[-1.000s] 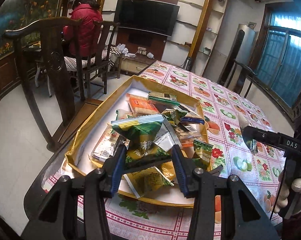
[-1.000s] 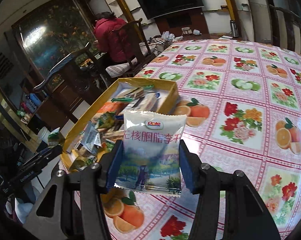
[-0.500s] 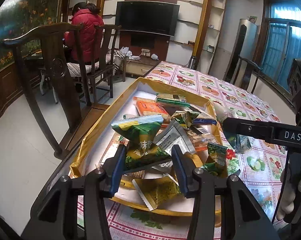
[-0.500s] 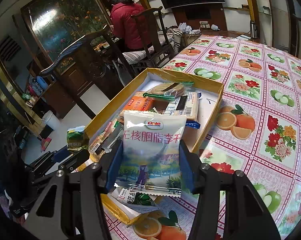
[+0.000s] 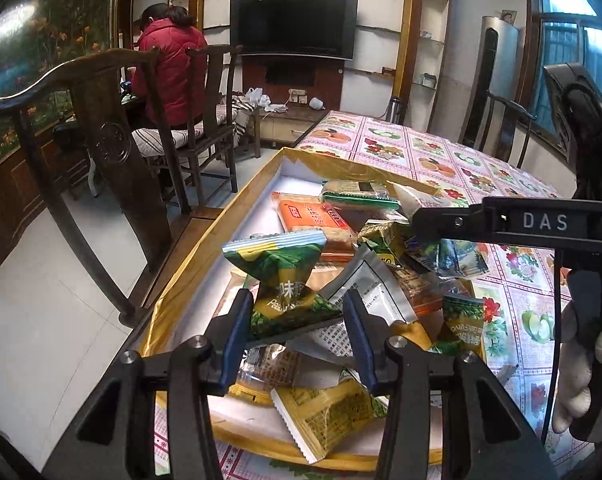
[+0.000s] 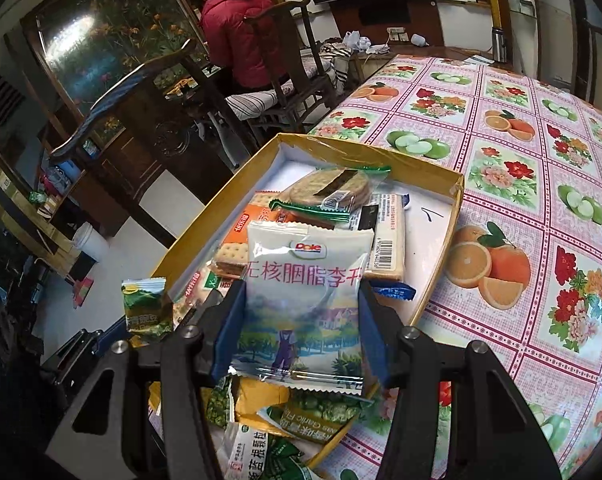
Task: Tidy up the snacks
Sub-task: 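Carry both pouches into the yellow tray and open both tools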
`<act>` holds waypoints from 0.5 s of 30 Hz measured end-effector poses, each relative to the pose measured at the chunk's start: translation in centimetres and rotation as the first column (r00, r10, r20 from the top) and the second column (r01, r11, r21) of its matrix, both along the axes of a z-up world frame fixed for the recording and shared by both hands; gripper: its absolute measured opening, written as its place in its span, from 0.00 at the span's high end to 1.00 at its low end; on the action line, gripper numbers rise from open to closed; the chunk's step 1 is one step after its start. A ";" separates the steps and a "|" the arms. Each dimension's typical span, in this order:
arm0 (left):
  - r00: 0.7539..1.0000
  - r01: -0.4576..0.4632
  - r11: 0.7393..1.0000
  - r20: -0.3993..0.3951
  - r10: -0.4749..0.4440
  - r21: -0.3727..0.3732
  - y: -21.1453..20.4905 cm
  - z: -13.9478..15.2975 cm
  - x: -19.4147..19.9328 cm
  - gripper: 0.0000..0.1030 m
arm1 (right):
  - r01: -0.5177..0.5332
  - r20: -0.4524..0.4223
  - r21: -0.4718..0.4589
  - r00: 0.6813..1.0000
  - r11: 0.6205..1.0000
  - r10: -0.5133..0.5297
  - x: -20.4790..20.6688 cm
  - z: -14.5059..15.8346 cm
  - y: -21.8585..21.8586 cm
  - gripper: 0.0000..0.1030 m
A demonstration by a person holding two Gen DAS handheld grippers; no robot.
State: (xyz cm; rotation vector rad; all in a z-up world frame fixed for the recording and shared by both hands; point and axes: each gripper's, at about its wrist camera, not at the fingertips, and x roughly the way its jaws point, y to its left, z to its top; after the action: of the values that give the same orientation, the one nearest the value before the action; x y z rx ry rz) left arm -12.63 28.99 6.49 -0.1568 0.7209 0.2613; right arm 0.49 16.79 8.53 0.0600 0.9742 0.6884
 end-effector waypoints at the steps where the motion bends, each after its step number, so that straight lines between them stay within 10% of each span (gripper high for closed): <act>1: 1.000 0.001 1.000 -0.003 -0.001 0.002 0.0 0.0 0.2 0.55 | 0.003 -0.003 -0.002 1.000 1.000 -0.003 0.3 -0.1 0.2 0.46; 15: 0.997 -0.052 0.998 0.060 0.049 0.042 -0.8 1.0 -0.1 0.33 | 0.025 -0.028 0.092 0.999 0.995 -0.022 1.6 0.0 0.1 0.36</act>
State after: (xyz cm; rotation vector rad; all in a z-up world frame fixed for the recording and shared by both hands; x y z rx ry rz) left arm -12.75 28.24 7.46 -0.1412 0.6533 0.3188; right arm 2.06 16.89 8.55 0.1623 0.9657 0.7126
